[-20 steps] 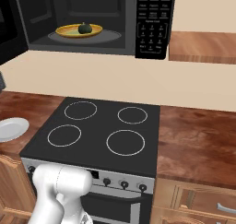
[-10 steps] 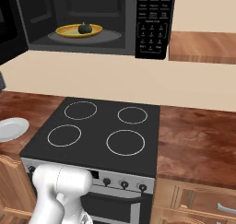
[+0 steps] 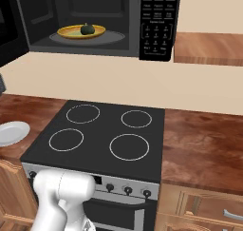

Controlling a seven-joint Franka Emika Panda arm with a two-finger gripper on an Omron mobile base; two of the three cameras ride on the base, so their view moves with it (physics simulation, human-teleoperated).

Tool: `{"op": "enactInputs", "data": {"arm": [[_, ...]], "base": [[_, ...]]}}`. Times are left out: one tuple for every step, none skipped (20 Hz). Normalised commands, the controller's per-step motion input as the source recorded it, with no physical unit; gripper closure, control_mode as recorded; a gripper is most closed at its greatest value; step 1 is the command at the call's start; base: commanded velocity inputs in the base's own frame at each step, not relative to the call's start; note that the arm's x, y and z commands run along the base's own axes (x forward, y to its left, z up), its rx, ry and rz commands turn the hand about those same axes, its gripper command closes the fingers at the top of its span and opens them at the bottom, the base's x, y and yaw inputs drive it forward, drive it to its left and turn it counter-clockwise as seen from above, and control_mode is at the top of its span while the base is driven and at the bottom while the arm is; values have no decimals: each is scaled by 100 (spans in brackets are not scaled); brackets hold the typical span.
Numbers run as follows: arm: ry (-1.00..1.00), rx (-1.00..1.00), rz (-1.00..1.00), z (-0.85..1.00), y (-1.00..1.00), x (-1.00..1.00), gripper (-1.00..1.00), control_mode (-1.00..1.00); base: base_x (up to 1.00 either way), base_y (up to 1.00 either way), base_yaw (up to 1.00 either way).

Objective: Pick the squash from the counter and place it in the microwave. Then turn on the microwave.

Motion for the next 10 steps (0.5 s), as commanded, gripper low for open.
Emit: {"op": "enactInputs", "data": {"arm": [[-21, -5, 0, -52, 21, -14, 100, -100], [-22, -4, 0, -47, 24, -6, 100, -100], [-24, -3, 0, -40, 24, 0, 100, -100], [-24, -2, 0, -33, 27, 0, 100, -100], [-25, -1, 0, -24, 27, 0, 100, -100], [-25, -1, 0, -20, 30, 0, 100, -100], [-25, -1, 0, -15, 28, 0, 100, -100], [-23, 0, -2, -11, 31, 0, 100, -100], [-23, 0, -5, -9, 31, 0, 100, -100], [-22, 0, -6, -9, 34, 1, 100, -100]], "base": [[0, 0, 0], [0, 0, 0], [0, 0, 0], [0, 0, 0], [0, 0, 0], [0, 0, 0], [0, 0, 0], [0, 0, 0], [0, 0, 0], [0, 0, 0]]}}
